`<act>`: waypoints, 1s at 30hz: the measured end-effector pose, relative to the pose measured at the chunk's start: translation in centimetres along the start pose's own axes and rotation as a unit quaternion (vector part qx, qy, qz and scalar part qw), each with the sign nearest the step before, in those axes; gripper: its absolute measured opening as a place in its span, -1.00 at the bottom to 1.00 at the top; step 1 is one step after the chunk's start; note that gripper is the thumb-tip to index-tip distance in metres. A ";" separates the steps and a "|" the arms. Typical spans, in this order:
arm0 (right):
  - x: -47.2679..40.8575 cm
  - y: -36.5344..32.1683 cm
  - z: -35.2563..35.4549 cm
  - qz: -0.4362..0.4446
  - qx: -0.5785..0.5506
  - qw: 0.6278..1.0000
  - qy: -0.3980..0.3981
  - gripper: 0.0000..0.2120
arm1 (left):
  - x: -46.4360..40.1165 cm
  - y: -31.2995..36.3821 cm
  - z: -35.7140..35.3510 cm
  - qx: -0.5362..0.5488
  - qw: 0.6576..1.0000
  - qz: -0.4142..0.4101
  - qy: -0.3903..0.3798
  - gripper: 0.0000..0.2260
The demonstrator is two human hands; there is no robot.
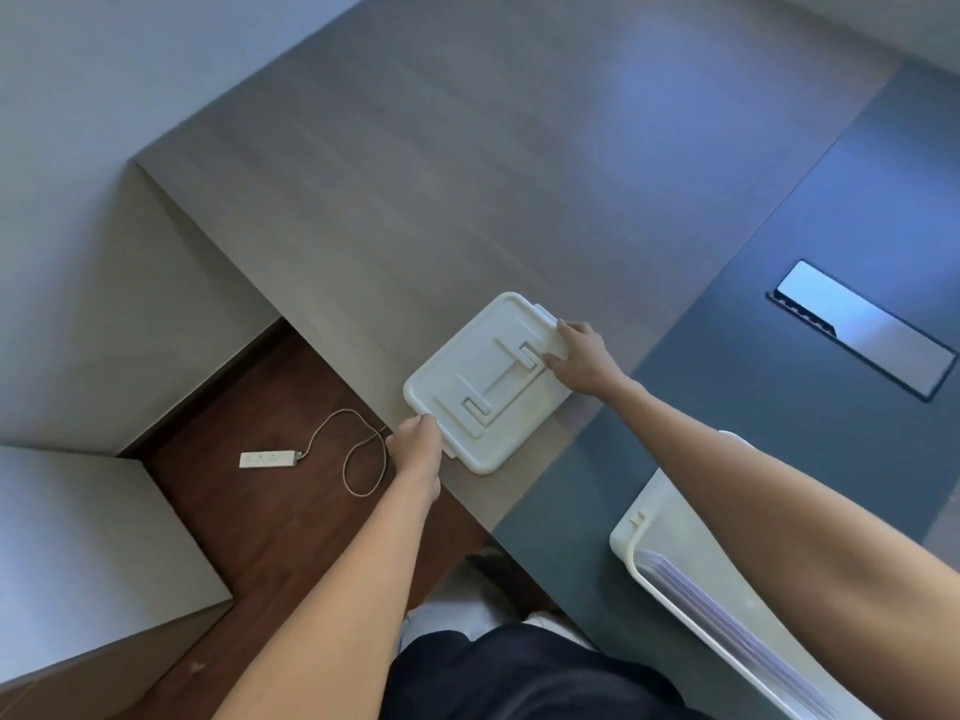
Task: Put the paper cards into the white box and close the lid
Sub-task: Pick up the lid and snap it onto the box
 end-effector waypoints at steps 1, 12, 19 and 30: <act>0.1 0.0 0.0 -0.010 -0.015 1.000 0.008 -0.36 | 0.0 0.0 -0.3 0.036 0.999 0.025 -0.004 -0.80; 1.7 1.3 5.8 -0.066 -0.238 0.968 0.038 -0.65 | 1.5 3.6 -1.0 0.163 0.985 0.043 -0.043 -0.97; 6.5 1.4 12.2 -0.026 -0.266 0.956 0.117 -0.77 | 4.5 7.9 -3.1 0.171 0.982 -0.030 -0.076 -0.89; 19.8 6.8 21.1 -0.031 -0.330 0.876 0.349 -0.81 | 14.3 13.1 -9.6 0.099 0.966 -0.147 -0.188 -0.92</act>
Point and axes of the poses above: each hand's wrist, its own x-axis away from the middle knuckle, its own z-axis out of the back of the hand, y = z × x, the point moved 5 cm from there along -x, towards the middle knuckle, and after that the axes turned 11 degrees about -x, right-handed, at the moved point
